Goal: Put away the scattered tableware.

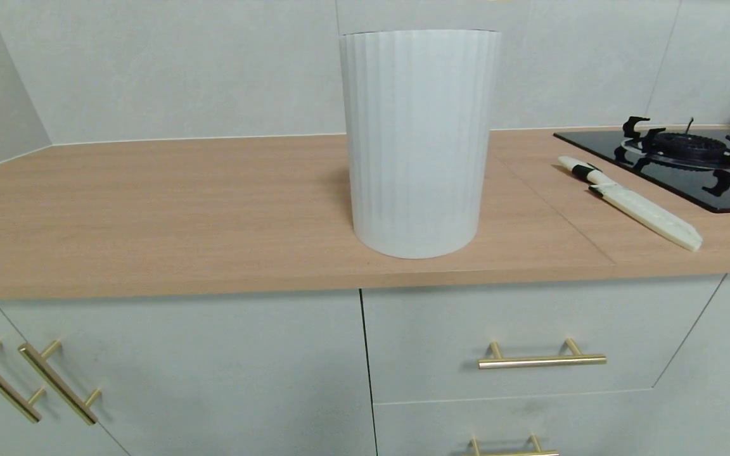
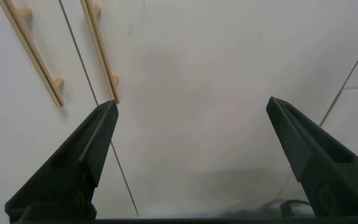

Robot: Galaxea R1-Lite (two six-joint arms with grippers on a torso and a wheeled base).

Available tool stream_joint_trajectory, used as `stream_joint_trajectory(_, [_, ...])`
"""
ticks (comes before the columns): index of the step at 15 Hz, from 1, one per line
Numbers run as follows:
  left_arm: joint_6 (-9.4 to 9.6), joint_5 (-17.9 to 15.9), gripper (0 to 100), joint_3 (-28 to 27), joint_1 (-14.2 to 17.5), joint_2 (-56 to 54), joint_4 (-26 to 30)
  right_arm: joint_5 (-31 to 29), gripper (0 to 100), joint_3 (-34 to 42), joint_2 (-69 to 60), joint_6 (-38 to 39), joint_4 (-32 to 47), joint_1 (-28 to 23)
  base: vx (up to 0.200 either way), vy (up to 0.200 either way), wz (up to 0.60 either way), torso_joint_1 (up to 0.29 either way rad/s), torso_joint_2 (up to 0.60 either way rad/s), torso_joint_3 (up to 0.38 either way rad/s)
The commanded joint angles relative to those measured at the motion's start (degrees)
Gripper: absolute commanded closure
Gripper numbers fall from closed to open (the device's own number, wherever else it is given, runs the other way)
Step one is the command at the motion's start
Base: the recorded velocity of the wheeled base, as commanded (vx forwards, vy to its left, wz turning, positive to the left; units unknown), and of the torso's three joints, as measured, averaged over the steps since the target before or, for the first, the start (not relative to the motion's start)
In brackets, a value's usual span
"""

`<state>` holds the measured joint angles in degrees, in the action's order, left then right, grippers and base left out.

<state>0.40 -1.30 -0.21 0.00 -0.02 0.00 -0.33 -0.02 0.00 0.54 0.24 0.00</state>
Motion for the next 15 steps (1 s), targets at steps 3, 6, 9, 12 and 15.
stream_joint_trajectory(3, [0.04, -0.01, 0, 0.03, -0.09, 0.02, 0.18, -0.02, 0, -0.06, 0.09, -0.01, 0.02, 0.00, 0.000, 0.000, 0.00, 0.103, -0.29, -0.305])
stream_joint_trajectory(6, [0.04, -0.01, 0, 0.03, 0.00, 0.02, 0.18, -0.02, 0, 0.02, 0.09, -0.01, 0.02, 0.00, 0.000, 0.000, 0.00, 0.129, -0.54, -0.305])
stream_joint_trajectory(9, [0.04, -0.01, 0, 0.03, 0.00, 0.02, 0.18, -0.02, 0, 0.02, 0.09, -0.01, 0.02, 0.00, 0.000, 0.000, 0.00, 0.167, -0.48, -0.300])
stream_joint_trajectory(12, [-0.05, -0.01, 0, 0.03, 0.00, 0.02, 0.18, -0.02, 0, 0.02, 0.09, -0.01, 0.02, 0.00, 0.000, 0.000, 0.00, 0.181, -0.48, -0.295])
stream_joint_trajectory(15, [0.04, -0.01, 0, 0.03, -0.09, 0.02, 0.18, -0.02, 0, 0.02, 0.09, -0.01, 0.02, 0.00, 0.000, 0.000, 0.00, 0.191, -0.49, -0.294])
